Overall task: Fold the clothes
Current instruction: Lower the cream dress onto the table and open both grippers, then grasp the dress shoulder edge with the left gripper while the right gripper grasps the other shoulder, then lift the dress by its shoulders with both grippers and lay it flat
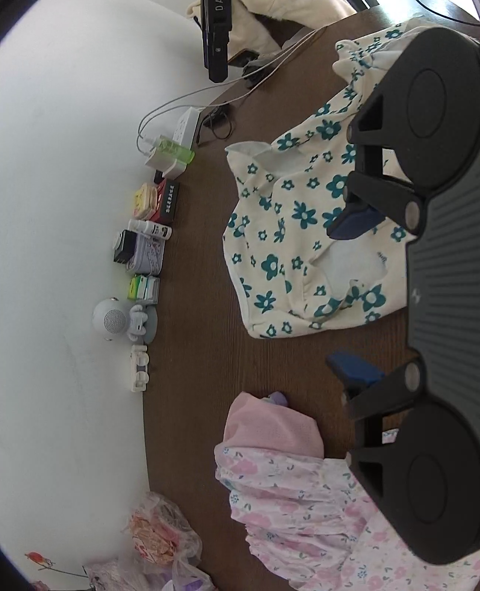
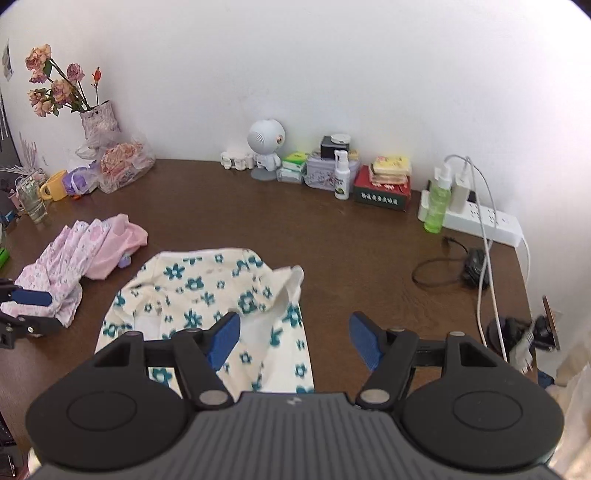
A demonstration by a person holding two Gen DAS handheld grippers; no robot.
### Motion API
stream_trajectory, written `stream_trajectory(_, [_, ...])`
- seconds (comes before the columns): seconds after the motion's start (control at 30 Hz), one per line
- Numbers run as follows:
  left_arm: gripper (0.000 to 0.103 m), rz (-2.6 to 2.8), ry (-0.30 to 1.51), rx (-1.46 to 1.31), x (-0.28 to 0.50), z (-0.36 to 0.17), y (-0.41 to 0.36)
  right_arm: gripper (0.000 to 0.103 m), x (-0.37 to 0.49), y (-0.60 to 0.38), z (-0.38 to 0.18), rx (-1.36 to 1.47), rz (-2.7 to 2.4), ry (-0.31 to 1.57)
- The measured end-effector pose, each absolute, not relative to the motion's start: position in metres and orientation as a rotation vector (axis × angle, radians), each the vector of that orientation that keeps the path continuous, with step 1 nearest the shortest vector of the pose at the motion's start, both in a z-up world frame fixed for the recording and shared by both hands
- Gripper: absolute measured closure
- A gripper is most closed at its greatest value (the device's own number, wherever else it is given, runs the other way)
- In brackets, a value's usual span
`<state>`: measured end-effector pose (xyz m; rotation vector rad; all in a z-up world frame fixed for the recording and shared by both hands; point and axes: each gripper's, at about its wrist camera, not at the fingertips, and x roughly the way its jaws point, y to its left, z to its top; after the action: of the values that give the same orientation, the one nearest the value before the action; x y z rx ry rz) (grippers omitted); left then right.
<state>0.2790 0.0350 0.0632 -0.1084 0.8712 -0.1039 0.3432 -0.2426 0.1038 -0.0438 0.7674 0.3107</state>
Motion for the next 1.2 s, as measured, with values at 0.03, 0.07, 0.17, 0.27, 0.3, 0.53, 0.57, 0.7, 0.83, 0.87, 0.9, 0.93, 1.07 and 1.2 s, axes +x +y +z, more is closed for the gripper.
stream_trajectory(0.03, [0.037, -0.095, 0.89, -0.126, 0.293, 0.057, 0.038, 0.036, 0.364, -0.236, 0.104, -0.029, 0.324, 0.781])
stream_trajectory(0.07, [0.037, -0.086, 0.909, -0.143, 0.306, 0.05, 0.041, 0.037, 0.386, -0.229, 0.103, -0.01, 0.338, 0.799])
stream_trajectory(0.17, [0.044, -0.061, 0.964, -0.194, 0.347, 0.03, 0.049, 0.053, 0.444, -0.211, 0.081, 0.011, 0.349, 0.883])
stream_trajectory(0.27, [0.053, -0.069, 0.998, -0.213, 0.369, 0.013, 0.054, 0.061, 0.489, -0.188, 0.051, -0.002, 0.358, 0.967])
stream_trajectory(0.3, [0.055, -0.07, 1.005, -0.221, 0.374, 0.008, 0.056, 0.061, 0.498, -0.181, 0.039, -0.014, 0.363, 0.99])
stream_trajectory(0.53, [0.061, -0.116, 1.031, -0.283, 0.39, -0.006, 0.064, 0.061, 0.524, -0.157, -0.007, -0.067, 0.445, 1.072])
stream_trajectory(0.57, [0.065, -0.119, 1.029, -0.277, 0.391, -0.006, 0.063, 0.062, 0.525, -0.154, -0.01, -0.078, 0.455, 1.079])
stream_trajectory(0.7, [0.084, -0.128, 1.018, -0.229, 0.393, -0.007, 0.056, 0.073, 0.525, -0.144, -0.018, -0.116, 0.49, 1.096])
stream_trajectory(0.83, [0.098, -0.127, 0.994, -0.188, 0.392, -0.006, 0.053, 0.094, 0.521, -0.134, -0.02, -0.167, 0.512, 1.088])
stream_trajectory(0.87, [0.099, -0.127, 0.985, -0.181, 0.391, -0.005, 0.053, 0.099, 0.52, -0.133, -0.018, -0.174, 0.502, 1.078])
stream_trajectory(0.9, [0.099, -0.128, 0.974, -0.174, 0.39, -0.004, 0.053, 0.099, 0.518, -0.133, -0.015, -0.173, 0.494, 1.059])
stream_trajectory(0.93, [0.099, -0.127, 0.953, -0.167, 0.387, 0.0, 0.053, 0.1, 0.516, -0.134, -0.011, -0.17, 0.487, 1.038])
stream_trajectory(1.07, [0.1, -0.125, 0.824, -0.139, 0.372, 0.043, 0.054, 0.1, 0.502, -0.142, 0.019, -0.146, 0.461, 0.918])
stream_trajectory(1.2, [0.1, -0.104, 0.642, -0.077, 0.348, 0.116, 0.05, 0.1, 0.469, -0.155, 0.088, -0.095, 0.453, 0.719])
